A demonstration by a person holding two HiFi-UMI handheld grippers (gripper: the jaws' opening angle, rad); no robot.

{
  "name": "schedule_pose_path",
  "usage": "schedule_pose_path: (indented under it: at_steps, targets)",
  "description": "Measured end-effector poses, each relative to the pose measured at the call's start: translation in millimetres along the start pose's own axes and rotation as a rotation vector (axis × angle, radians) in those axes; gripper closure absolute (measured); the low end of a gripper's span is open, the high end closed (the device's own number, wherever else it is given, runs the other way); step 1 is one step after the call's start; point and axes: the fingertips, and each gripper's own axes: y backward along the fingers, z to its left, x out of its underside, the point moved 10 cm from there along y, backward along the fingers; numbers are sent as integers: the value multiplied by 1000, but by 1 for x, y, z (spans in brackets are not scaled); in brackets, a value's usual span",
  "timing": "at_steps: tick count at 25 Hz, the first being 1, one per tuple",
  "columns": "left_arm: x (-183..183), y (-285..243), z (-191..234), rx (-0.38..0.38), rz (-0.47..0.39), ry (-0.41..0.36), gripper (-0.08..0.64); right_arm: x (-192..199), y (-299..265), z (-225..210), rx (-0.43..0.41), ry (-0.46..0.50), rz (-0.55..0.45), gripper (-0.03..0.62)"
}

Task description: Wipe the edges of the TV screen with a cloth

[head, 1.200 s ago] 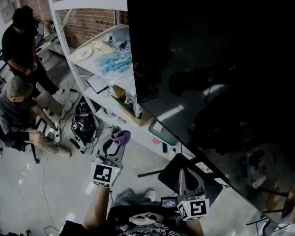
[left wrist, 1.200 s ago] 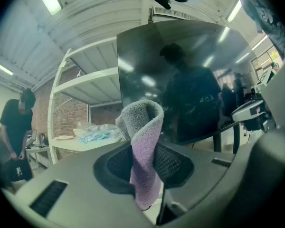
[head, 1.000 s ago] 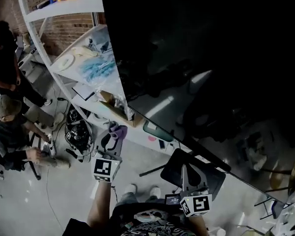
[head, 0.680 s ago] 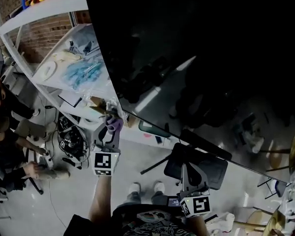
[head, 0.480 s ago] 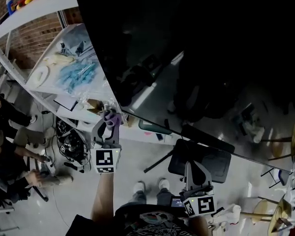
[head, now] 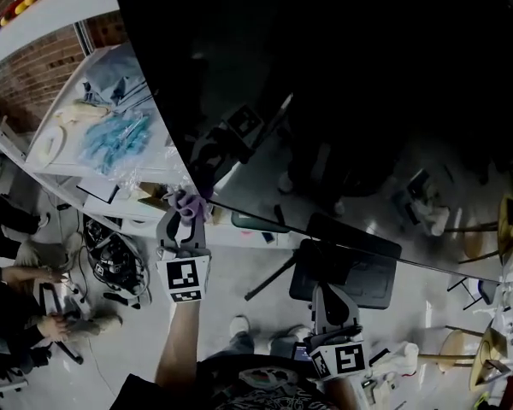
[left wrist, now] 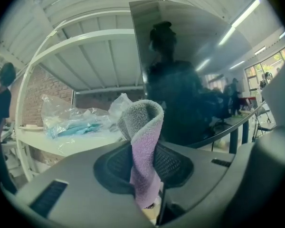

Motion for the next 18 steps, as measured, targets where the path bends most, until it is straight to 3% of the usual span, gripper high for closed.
schedule_pose_path:
  at_steps: [11,18]
  targets:
    - [5,-8,-12,20,-10,10,457,7,-7,0,-9,-8,1,563]
    - [4,-6,-19,-8,-5,25,457,4,2,-10,-11,-9,-12,563]
